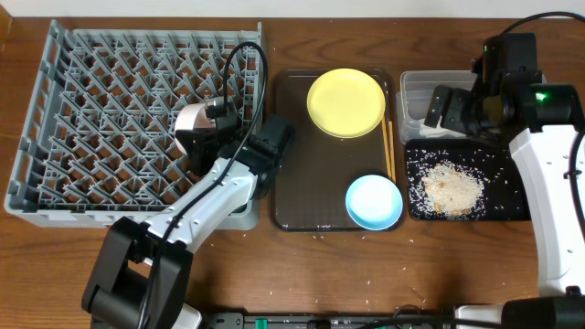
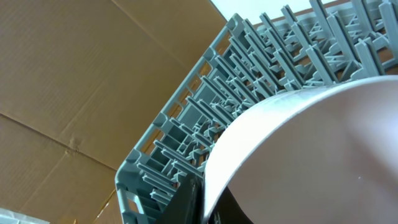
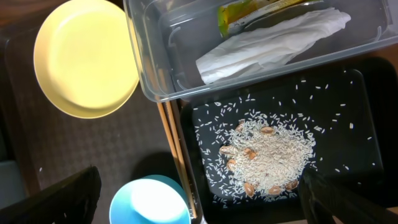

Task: Sort waste into correct bins and load items into the dishwasher
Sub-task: 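Carry the pink bowl over the dish rack with left gripper, then set the pink bowl upright in the rack and release, then move left gripper to the light-blue bowl and grasp its rim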

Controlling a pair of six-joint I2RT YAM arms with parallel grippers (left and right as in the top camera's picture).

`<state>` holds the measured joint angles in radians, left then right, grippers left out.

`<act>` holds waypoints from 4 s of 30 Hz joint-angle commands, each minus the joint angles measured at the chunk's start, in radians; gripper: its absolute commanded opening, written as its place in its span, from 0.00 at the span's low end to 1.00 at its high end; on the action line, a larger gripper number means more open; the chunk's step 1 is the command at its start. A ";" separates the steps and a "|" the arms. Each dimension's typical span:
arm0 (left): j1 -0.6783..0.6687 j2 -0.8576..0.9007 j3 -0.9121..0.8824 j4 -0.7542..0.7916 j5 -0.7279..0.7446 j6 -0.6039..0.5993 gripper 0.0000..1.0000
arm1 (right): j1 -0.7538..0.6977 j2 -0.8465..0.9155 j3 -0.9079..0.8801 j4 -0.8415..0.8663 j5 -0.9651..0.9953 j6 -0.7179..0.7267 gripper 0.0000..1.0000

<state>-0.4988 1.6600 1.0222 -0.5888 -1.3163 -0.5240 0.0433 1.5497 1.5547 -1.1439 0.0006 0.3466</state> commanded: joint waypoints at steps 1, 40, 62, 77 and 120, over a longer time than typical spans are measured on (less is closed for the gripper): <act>0.002 0.008 -0.003 0.021 0.000 -0.021 0.07 | 0.003 0.005 -0.006 -0.001 0.010 -0.011 0.99; -0.084 0.027 -0.005 0.060 -0.188 0.187 0.07 | 0.003 0.004 -0.006 -0.001 0.010 -0.011 0.99; -0.149 0.090 -0.005 0.017 -0.126 0.202 0.15 | 0.004 0.004 -0.006 -0.001 0.010 -0.011 0.99; -0.180 -0.040 0.108 -0.111 0.490 0.235 0.48 | 0.003 0.004 -0.006 -0.001 0.010 -0.011 0.99; -0.240 0.307 0.093 0.393 1.799 -0.370 0.07 | 0.003 0.004 -0.006 -0.001 0.010 -0.011 0.99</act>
<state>-0.7551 1.9598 1.1202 -0.1898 0.4397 -0.8944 0.0433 1.5501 1.5543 -1.1439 0.0006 0.3466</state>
